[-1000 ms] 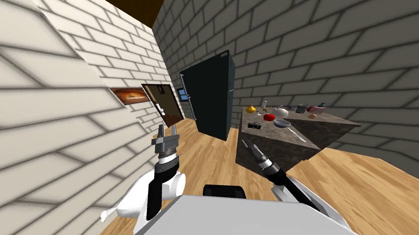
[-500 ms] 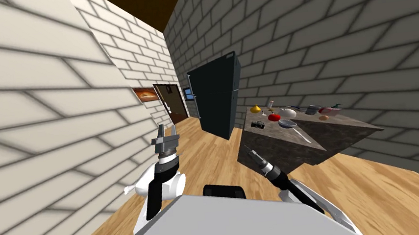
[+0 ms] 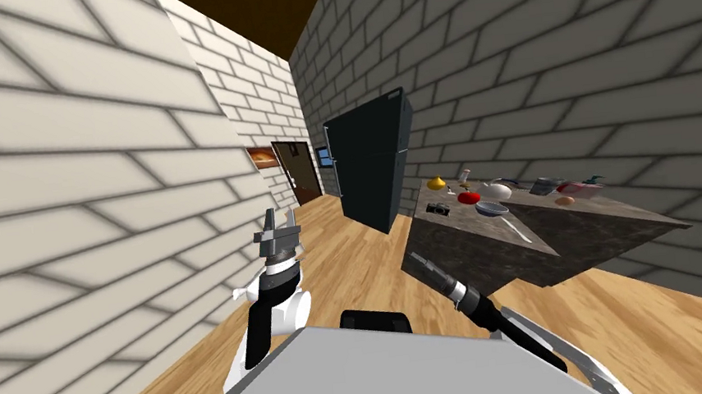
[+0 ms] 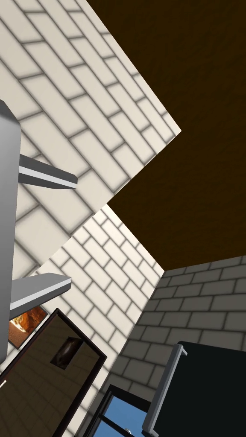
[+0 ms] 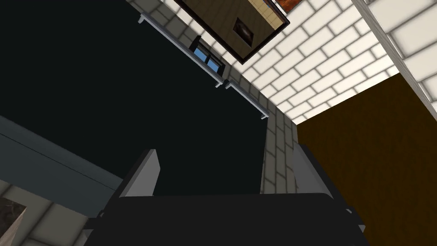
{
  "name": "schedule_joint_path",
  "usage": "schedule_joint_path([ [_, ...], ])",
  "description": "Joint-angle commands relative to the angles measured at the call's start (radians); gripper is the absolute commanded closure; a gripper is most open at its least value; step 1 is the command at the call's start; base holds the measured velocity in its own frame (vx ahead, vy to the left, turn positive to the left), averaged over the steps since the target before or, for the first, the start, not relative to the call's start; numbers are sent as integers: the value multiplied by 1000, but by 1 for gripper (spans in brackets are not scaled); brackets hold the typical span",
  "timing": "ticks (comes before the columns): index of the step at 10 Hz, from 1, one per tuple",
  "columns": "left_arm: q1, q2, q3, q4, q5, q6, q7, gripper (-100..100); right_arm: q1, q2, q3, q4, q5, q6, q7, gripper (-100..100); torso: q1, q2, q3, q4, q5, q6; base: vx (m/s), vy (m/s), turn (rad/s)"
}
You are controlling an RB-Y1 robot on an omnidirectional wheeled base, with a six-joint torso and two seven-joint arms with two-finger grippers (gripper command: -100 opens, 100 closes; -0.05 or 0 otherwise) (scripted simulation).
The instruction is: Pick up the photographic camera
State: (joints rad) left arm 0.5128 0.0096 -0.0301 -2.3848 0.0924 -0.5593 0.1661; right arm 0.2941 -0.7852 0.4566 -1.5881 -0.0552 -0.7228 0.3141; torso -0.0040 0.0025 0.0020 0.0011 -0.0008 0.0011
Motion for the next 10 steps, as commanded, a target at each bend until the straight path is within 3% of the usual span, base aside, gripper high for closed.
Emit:
schedule_joint_path([
  [1, 0, 0, 0, 0, 0, 0, 0, 0, -10, -50, 44, 50, -3, -17, 27, -100, 0, 0, 0, 0, 0, 0, -66, 3, 271],
  [2, 0, 0, 0, 0, 0, 0, 0, 0, -10, -77, 44, 58, -3, -17, 27, -100, 0, 1, 0, 0, 0, -1, -70, 0, 143],
  [3, 0, 0, 0, 0, 0, 0, 0, 0, -21, -107, 87, 94, -6, -34, 51, -100, 0, 1, 0, 0, 0, 0, -76, 12, 203],
  [5, 0, 0, 0, 0, 0, 0, 0, 0, -21, -152, 87, 113, -6, -34, 51, -100, 0, 1, 0, 0, 0, 0, -46, -4, 69],
  [6, 0, 0, 0, 0, 0, 0, 0, 0, -30, -187, 130, 166, -10, -50, 75, -100, -1, -1, -1, 0, 0, 0, -49, -6, 266],
  [7, 0, 0, 0, 0, 0, 0, 0, 0, -30, -225, 130, 167, -10, -50, 75, -100, -1, -1, 0, 0, 0, -1, -49, -4, 148],
  [8, 0, 0, 0, 0, 0, 0, 0, 0, -38, -259, 171, 200, -13, -66, 97, -100, -1, -1, 0, 0, 0, 0, -57, -5, 299],
  [10, 0, 0, 0, 0, 0, 0, 0, 0, -38, -303, 174, 221, -13, -66, 97, -100, -1, -1, 0, 0, 0, 0, -28, -8, 48],
])
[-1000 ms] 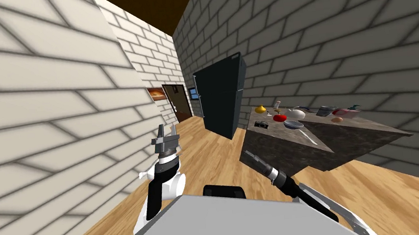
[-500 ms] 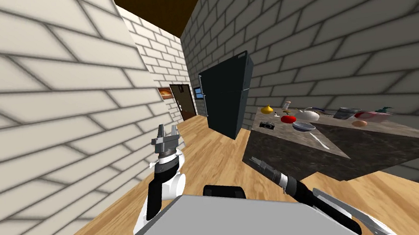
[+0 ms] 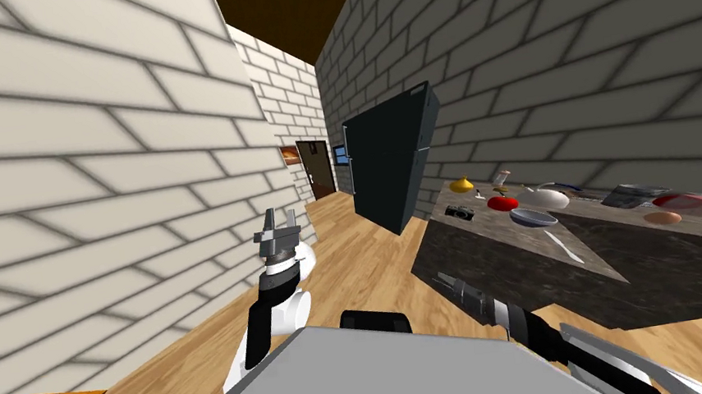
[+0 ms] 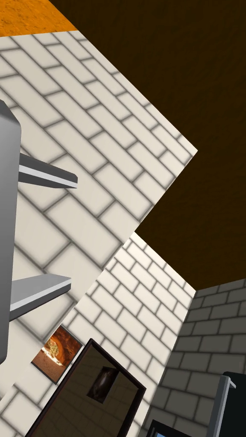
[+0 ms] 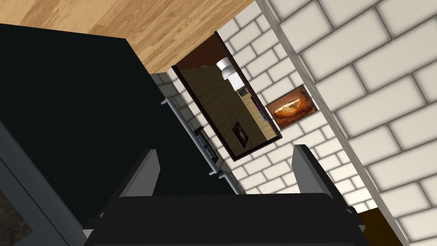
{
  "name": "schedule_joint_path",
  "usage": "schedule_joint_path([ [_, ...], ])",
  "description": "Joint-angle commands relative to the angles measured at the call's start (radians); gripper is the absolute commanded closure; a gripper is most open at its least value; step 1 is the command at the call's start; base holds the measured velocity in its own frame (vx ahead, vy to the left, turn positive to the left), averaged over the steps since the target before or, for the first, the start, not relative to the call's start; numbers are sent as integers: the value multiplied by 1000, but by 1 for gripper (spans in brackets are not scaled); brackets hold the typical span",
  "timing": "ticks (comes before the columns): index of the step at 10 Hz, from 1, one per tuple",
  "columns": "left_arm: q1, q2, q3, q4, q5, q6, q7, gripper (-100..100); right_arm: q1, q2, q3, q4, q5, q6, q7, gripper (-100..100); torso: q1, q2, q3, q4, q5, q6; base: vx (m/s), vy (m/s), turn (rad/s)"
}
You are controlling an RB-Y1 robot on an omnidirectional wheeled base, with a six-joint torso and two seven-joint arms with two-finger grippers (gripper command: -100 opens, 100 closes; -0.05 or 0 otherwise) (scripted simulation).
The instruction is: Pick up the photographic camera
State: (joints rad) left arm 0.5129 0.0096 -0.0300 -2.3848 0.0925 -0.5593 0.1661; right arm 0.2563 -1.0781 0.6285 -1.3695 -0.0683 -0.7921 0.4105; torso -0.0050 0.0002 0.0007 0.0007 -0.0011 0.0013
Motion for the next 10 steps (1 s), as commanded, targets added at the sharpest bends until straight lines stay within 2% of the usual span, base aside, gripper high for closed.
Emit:
schedule_joint_path([
  [1, 0, 0, 0, 0, 0, 0, 0, 0, -7, -50, 46, 50, -3, -11, 22, -100, 0, 0, 0, 0, 0, 0, -21, -5, 294],
  [3, 0, 0, 0, 0, 0, 0, 0, 0, -7, -86, 46, 55, -3, -11, 22, -100, -1, 0, 0, 0, 0, 0, -15, -14, 63],
  [4, 0, 0, 0, 0, 0, 0, 0, 0, -12, -126, 91, 106, -7, -25, 42, -100, 0, -1, -1, 0, 0, 0, -11, -13, 264],
  [6, 0, 0, 0, 0, 0, 0, 0, 0, -12, -162, 91, 106, -7, -25, 42, -100, -1, -1, -1, 0, 0, 0, -6, -19, 86],
  [7, 0, 0, 0, 0, 0, 0, 0, 0, -16, -201, 136, 150, -10, -37, 60, -100, -1, -1, -1, 0, 0, 0, -4, -23, 291],
  [8, 0, 0, 0, 0, 0, 0, 0, 0, -16, -229, 136, 156, -10, -37, 60, -100, -1, -2, -1, 0, 0, -1, -5, -33, 160],
  [9, 0, 0, 0, 0, 0, 0, 0, 0, -16, -237, 136, 156, -10, -37, 60, -100, -2, -2, -1, 0, 0, 0, -1, -18, -27],
  [10, 0, 0, 0, 0, 0, 0, 0, 0, -19, -283, 178, 193, -14, -49, 77, -100, -1, -2, -1, 0, -1, 0, 5, -28, 256],
])
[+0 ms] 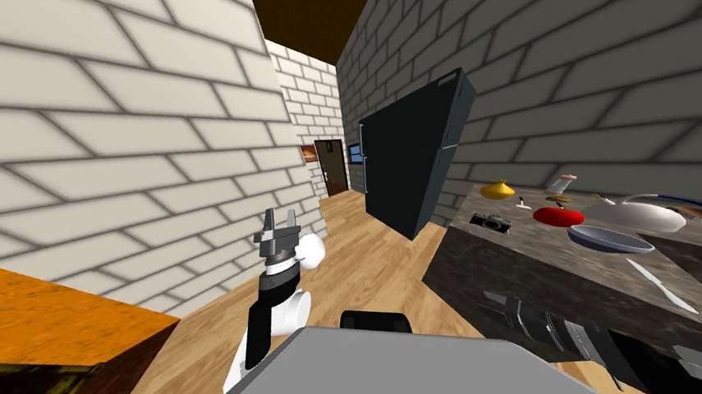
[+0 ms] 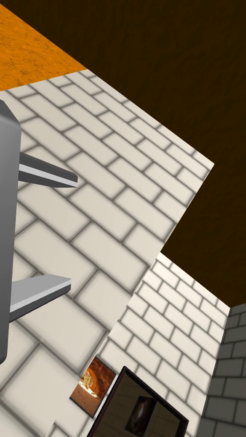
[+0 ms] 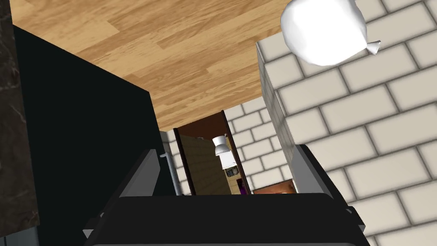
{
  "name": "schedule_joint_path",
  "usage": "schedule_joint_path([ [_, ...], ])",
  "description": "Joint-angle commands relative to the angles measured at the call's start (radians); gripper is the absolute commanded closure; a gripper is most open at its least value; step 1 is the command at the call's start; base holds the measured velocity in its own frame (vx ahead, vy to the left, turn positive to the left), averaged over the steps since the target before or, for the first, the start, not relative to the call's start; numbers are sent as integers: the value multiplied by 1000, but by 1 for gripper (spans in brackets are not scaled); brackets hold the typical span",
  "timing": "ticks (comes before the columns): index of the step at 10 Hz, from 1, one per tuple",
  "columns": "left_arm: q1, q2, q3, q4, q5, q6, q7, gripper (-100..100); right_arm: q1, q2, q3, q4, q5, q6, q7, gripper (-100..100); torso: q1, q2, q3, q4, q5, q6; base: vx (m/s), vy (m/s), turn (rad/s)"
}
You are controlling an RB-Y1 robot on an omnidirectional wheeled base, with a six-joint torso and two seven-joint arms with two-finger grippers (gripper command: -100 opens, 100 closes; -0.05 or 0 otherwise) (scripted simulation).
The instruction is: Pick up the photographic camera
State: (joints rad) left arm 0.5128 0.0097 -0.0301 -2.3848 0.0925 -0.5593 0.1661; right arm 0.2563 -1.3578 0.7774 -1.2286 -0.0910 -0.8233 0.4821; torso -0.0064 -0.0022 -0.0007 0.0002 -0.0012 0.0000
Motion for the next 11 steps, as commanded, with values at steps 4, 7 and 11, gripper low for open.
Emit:
schedule_joint_path([
  [4, 0, 0, 0, 0, 0, 0, 0, 0, -20, -96, 75, 109, 6, -28, 21, -100, -1, -1, -1, 0, 0, 0, 13, -35, 166],
  [7, 0, 0, 0, 0, 0, 0, 0, 0, -19, -166, 119, 153, 3, -37, 34, -100, -2, -1, -1, 0, -1, 2, 18, -49, 127],
  [11, 0, 0, 0, 0, 0, 0, 0, 0, -15, -284, 202, 230, -3, -53, 56, -100, -3, -3, -2, -1, -1, 0, 30, -61, 218],
])
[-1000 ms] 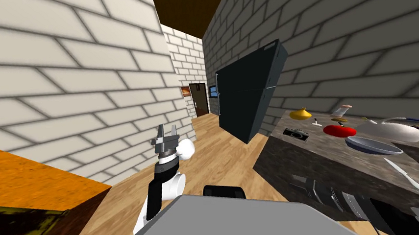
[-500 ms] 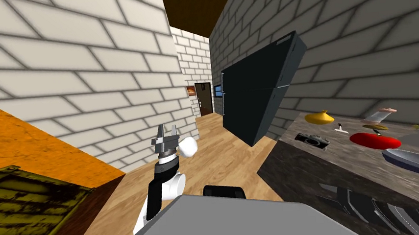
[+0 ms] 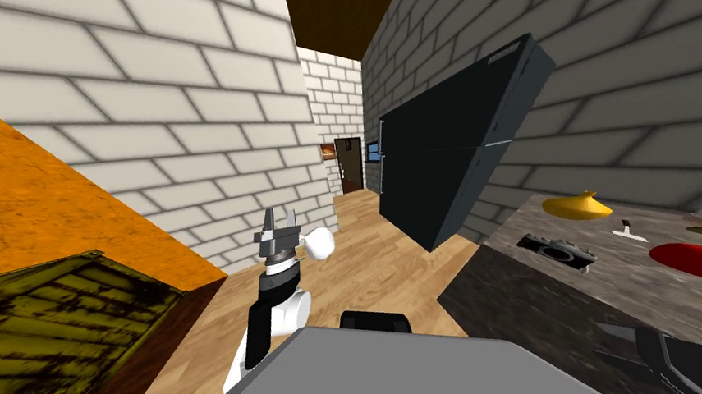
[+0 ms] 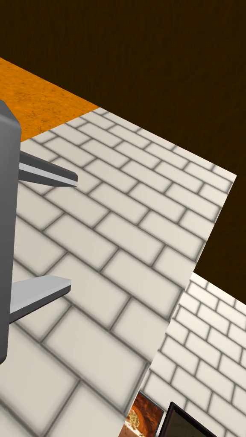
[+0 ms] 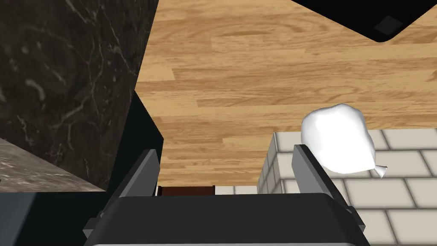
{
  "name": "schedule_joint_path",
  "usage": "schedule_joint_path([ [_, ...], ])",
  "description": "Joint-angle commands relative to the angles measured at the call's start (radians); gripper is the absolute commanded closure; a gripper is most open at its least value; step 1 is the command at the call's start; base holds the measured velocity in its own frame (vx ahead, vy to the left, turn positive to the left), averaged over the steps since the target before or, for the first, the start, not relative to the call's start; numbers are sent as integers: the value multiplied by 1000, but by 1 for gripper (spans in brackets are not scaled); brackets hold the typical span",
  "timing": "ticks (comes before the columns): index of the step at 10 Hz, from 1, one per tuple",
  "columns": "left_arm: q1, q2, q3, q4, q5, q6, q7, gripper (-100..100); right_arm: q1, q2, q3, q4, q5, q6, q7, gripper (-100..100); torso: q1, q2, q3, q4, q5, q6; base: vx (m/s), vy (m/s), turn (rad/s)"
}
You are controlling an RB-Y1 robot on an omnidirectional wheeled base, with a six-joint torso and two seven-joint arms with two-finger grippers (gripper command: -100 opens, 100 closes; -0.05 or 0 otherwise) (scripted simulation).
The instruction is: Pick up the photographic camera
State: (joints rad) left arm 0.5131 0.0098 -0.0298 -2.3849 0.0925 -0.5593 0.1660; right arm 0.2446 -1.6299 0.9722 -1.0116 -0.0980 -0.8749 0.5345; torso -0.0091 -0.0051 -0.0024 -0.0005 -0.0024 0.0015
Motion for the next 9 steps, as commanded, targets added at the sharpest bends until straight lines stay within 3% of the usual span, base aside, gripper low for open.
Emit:
schedule_joint_path([
  [1, 0, 0, 0, 0, 0, 0, 0, 0, 0, -50, 47, 46, 2, -8, 12, -100, 0, 0, 0, 0, 0, 0, 64, -75, 282],
  [2, 0, 0, 0, 0, 0, 0, 0, 0, 0, -64, 47, 46, 2, -8, 12, -100, 0, -2, -1, 0, 0, -1, 57, -71, 131],
  [3, 0, 0, 0, 0, 0, 0, 0, 0, 5, -105, 86, 76, 0, -14, 19, -100, 1, -2, -1, 0, 0, 0, 51, -90, 236],
  [5, 0, 0, 0, 0, 0, 0, 0, 0, 5, -110, 86, 76, 0, -14, 19, -100, 0, -1, -1, 0, -1, 0, 27, -66, 63],
  [7, 0, 0, 0, 0, 0, 0, 0, 0, 16, -186, 154, 122, -2, -22, 30, -100, 2, 0, 0, 0, 1, -1, 51, -94, 316],
  [9, 0, 0, 0, 0, 0, 0, 0, 0, 28, -236, 213, 151, -2, -26, 36, -100, -7, -5, -3, -1, -2, -1, 111, -233, 360],
])
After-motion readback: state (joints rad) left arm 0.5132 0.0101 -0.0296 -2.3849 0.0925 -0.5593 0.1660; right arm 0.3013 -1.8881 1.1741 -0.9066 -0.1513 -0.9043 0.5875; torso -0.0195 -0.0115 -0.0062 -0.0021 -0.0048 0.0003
